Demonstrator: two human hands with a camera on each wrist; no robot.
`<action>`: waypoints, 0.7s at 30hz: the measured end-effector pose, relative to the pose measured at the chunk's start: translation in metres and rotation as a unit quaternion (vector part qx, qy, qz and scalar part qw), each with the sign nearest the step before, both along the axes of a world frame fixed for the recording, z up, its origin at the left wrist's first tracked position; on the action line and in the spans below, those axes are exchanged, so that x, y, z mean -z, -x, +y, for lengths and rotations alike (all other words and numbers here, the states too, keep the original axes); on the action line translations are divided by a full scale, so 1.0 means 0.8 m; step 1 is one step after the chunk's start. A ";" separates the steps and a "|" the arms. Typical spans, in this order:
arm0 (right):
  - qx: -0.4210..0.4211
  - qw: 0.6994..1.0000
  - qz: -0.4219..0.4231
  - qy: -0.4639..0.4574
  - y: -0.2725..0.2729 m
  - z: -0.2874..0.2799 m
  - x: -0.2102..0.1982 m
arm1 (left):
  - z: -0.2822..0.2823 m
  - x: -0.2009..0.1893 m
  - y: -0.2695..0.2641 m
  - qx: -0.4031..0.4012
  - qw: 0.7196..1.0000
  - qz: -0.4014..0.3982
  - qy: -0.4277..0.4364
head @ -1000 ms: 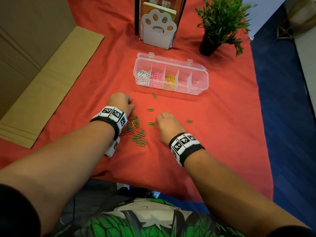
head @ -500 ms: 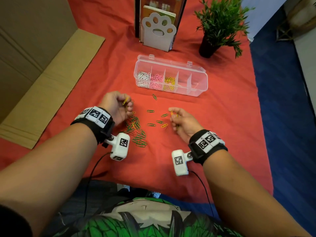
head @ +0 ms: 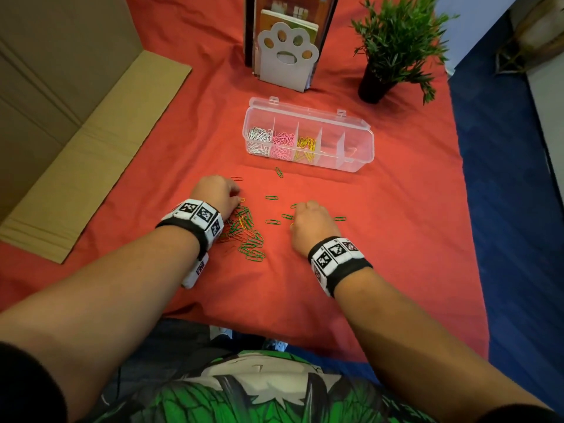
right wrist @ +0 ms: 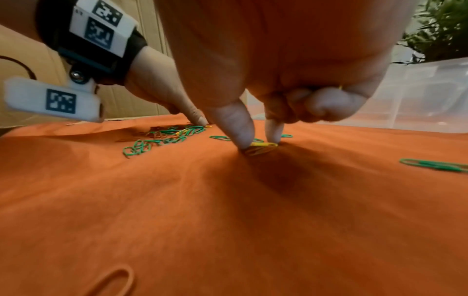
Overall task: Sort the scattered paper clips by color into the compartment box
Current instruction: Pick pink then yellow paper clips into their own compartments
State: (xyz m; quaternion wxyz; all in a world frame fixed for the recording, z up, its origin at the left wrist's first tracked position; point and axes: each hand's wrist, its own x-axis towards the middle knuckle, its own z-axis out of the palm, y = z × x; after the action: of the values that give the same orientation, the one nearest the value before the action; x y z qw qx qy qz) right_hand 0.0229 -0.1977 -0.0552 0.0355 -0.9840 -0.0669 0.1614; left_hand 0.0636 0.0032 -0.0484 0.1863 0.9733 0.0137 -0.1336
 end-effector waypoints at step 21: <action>0.332 0.668 0.291 -0.598 -0.019 0.012 -0.032 | -0.001 0.012 -0.010 0.077 0.996 0.037 -0.036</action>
State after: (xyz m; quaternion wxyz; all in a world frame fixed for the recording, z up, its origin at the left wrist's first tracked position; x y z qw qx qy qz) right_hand 0.0381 -0.1883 -0.0294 0.6857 -0.6118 0.1959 0.3422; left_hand 0.0714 0.0025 -0.0583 0.1398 0.9719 -0.0494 -0.1830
